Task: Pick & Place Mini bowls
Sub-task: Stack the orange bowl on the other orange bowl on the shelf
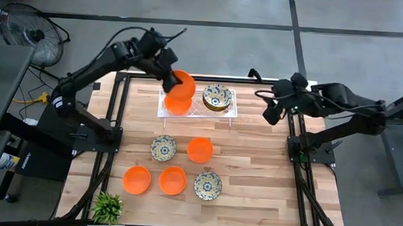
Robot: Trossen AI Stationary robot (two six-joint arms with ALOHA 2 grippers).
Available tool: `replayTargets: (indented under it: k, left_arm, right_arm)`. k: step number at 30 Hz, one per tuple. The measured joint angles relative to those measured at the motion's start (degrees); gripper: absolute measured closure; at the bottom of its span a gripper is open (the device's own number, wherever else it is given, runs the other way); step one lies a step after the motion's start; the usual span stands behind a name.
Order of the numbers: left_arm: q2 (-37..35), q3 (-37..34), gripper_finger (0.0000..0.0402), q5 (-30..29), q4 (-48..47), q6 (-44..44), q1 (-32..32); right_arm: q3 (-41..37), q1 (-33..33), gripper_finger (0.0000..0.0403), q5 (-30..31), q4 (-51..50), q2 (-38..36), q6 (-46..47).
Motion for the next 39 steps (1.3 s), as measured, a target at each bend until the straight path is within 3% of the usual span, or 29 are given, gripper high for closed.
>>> replayTargets:
  k: [6, 19, 39]
  left_arm:
    - [2.76, 0.0, 0.0306, 6.16, -8.91, 5.23, 5.63]
    - [8.43, 0.0, 0.0302, 8.51, -8.95, 7.74, 6.53]
    - [9.85, 0.0, 0.03, 3.96, -11.09, 11.44, 6.51]
  right_arm:
    - [-6.94, 2.18, 0.0178, -2.32, 1.17, -0.08, 3.37]
    - [-23.03, 7.65, 0.0178, -8.13, 9.68, -0.26, 12.03]
    - [-25.32, 9.7, 0.0178, -7.21, 11.47, -0.3, 13.84]
